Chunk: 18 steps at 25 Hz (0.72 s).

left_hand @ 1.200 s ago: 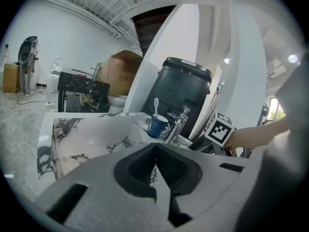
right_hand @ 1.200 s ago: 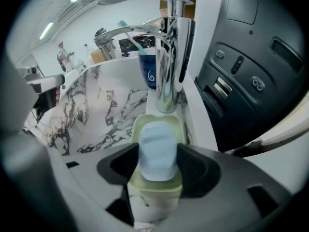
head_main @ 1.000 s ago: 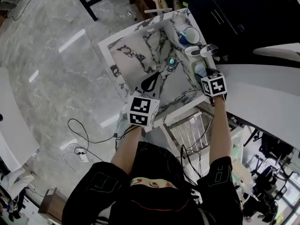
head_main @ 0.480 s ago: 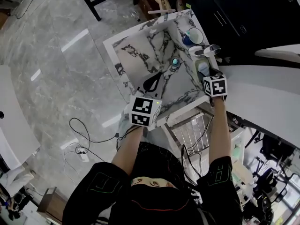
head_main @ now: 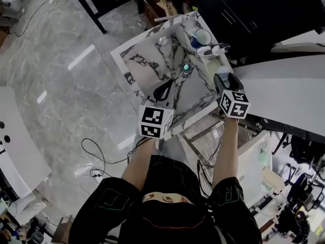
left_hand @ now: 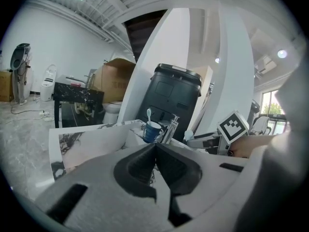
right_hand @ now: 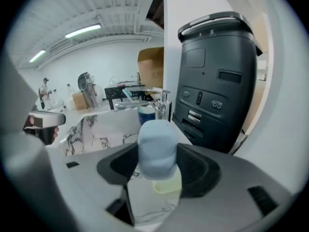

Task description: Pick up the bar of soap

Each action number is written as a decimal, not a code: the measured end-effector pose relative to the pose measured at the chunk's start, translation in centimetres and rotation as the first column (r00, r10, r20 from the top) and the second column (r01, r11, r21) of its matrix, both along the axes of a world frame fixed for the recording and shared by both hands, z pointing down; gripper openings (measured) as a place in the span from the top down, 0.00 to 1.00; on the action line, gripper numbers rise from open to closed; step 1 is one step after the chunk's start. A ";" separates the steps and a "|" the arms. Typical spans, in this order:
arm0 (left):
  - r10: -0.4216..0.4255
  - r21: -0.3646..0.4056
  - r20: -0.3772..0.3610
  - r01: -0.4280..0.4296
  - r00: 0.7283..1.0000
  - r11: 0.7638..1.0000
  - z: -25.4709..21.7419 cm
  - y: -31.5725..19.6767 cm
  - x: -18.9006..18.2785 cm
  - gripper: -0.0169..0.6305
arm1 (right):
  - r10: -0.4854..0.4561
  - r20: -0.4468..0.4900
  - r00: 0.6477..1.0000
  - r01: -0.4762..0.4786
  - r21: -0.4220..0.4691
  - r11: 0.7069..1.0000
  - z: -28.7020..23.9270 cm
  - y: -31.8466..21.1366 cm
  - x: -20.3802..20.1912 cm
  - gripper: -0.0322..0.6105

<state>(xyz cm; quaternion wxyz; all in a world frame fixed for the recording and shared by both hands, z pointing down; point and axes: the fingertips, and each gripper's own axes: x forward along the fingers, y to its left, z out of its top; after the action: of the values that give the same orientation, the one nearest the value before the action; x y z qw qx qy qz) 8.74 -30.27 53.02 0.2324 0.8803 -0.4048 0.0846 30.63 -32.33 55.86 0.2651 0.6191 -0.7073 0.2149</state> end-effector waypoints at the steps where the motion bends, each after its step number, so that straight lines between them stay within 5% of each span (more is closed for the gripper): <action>1: 0.006 0.009 0.001 -0.006 1.000 1.000 -0.5 0.1 -0.1 0.96 | 0.017 0.011 1.000 -0.018 0.025 1.000 -0.9 0.4 -0.2 0.55; 9: 0.042 0.102 -0.001 -0.041 0.999 0.994 -4.5 0.8 -2.1 0.96 | 0.141 0.128 0.982 -0.168 0.237 0.957 -8.8 3.9 -2.2 0.55; 18: 0.075 0.287 -0.002 -0.071 0.997 0.955 -11.9 0.3 -4.1 0.96 | 0.130 0.183 0.974 -0.204 0.480 0.853 -17.9 6.8 -6.5 0.55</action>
<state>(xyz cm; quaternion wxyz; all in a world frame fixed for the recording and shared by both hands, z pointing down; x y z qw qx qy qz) 4.64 -29.96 41.10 0.1019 0.9196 -0.3785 0.0278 24.10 -25.55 37.99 0.0261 0.7082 -0.6994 0.0928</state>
